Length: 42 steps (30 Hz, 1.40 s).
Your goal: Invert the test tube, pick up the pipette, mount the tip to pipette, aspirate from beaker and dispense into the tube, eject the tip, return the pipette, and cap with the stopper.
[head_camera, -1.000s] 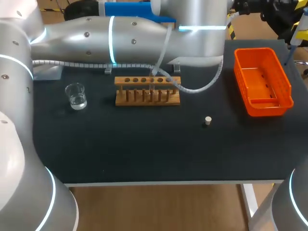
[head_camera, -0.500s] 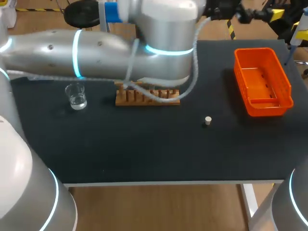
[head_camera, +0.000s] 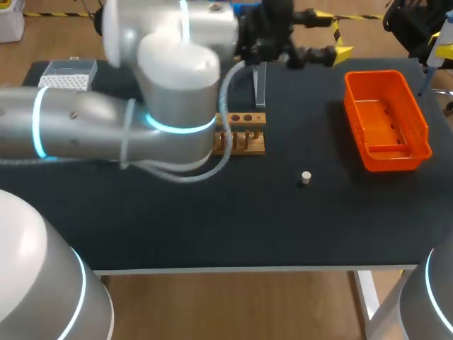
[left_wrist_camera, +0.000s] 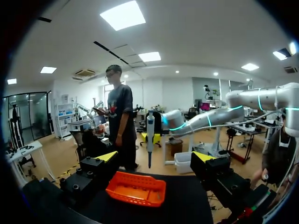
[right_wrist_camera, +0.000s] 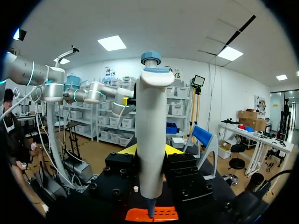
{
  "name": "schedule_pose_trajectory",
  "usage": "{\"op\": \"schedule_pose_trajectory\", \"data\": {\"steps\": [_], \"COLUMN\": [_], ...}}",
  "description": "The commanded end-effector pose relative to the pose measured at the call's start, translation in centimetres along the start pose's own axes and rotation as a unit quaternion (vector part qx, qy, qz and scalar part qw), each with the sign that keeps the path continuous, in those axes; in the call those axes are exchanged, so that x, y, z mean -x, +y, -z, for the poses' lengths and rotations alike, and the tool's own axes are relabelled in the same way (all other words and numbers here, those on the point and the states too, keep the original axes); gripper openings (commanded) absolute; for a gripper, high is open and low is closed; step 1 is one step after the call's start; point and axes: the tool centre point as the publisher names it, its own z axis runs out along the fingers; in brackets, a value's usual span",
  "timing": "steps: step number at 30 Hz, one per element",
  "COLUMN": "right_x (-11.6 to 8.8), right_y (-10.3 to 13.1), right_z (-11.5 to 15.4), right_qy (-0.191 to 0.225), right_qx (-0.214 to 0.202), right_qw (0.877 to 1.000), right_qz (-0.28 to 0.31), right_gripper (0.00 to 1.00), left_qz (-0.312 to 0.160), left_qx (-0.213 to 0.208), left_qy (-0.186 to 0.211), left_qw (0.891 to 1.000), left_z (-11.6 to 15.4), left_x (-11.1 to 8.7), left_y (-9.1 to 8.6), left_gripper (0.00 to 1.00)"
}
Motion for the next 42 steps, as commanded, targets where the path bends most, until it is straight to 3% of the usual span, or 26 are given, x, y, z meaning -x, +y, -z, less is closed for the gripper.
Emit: {"op": "schedule_pose_trajectory", "data": {"steps": [1, 12, 28, 42], "right_x": [0.0, 0.0, 0.0, 0.0], "right_y": [0.1, 0.1, 0.1, 0.1], "right_z": [0.0, 0.0, 0.0, 0.0], "right_qy": [0.000, 0.000, 0.000, 0.000], "right_qx": [-0.001, -0.001, -0.001, -0.001], "right_qw": [1.000, 1.000, 1.000, 1.000], "right_qz": [0.000, 0.000, 0.000, 0.000], "right_gripper": [0.00, 0.00, 0.00, 0.00], "left_qz": [-0.006, 0.013, 0.006, 0.017], "left_qx": [-0.036, -0.058, -0.054, -0.053], "left_qy": [-0.001, -0.004, -0.007, -0.005], "left_qw": [0.999, 0.998, 0.999, 0.998], "left_z": [6.0, 9.6, 13.9, 14.2], "left_x": [-0.7, -0.4, 0.6, 0.9], "left_y": [1.6, 5.5, 6.7, 7.4], "left_gripper": [1.00, 1.00, 1.00, 1.00]}}
